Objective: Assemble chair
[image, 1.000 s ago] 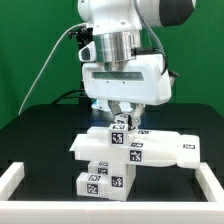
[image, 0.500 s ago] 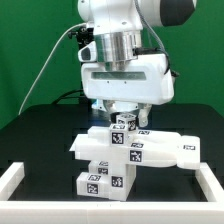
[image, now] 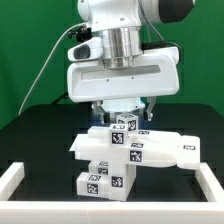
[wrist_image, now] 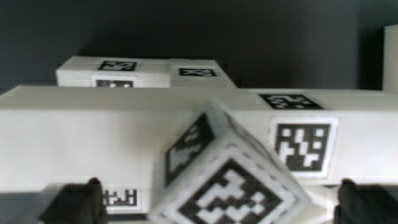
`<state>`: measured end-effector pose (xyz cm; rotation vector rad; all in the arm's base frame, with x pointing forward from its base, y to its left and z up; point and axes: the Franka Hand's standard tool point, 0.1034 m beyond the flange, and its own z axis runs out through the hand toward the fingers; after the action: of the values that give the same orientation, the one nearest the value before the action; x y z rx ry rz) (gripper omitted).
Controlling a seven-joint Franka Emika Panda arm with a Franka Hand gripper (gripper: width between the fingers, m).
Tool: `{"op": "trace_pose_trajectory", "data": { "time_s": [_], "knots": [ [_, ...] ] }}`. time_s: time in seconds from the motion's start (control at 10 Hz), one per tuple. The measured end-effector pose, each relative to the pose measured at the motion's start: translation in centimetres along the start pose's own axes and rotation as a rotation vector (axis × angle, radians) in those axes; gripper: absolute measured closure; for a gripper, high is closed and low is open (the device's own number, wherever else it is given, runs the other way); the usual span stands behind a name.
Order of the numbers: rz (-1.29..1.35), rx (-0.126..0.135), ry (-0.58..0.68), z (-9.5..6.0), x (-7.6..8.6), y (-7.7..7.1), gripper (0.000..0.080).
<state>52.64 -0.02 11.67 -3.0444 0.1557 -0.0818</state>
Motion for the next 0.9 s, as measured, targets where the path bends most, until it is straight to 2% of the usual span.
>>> {"op": "trace_pose_trajectory", "data": {
  "time_s": [0.1, 0.2, 0.3, 0.5, 0.6, 0.7, 0.8, 0.9],
  "knots": [
    [-0.103, -0.006, -0.001, 0.08, -0.01, -0.03, 0.0151],
    [-0.29, -0.034, 0.0, 0.25, 0.11, -0.27, 0.0151],
    [-0.392, -0.036, -0.002, 0.38, -0.01, -0.34, 0.0151],
    [-0.381, -0.037, -0.002, 0.38, 0.0, -0.15, 0.0155],
    [-0.37, -0.038, -0.002, 0.39, 0.0, -0.14, 0.031],
    [-0.351, -0.037, -0.002, 0.4, -0.01, -0.15, 0.031],
    [-0.277, -0.037, -0.001, 0.42, -0.01, -0.15, 0.0512],
    [-0.224, -0.037, 0.0, 0.43, -0.02, -0.15, 0.0515]
  ]
}}
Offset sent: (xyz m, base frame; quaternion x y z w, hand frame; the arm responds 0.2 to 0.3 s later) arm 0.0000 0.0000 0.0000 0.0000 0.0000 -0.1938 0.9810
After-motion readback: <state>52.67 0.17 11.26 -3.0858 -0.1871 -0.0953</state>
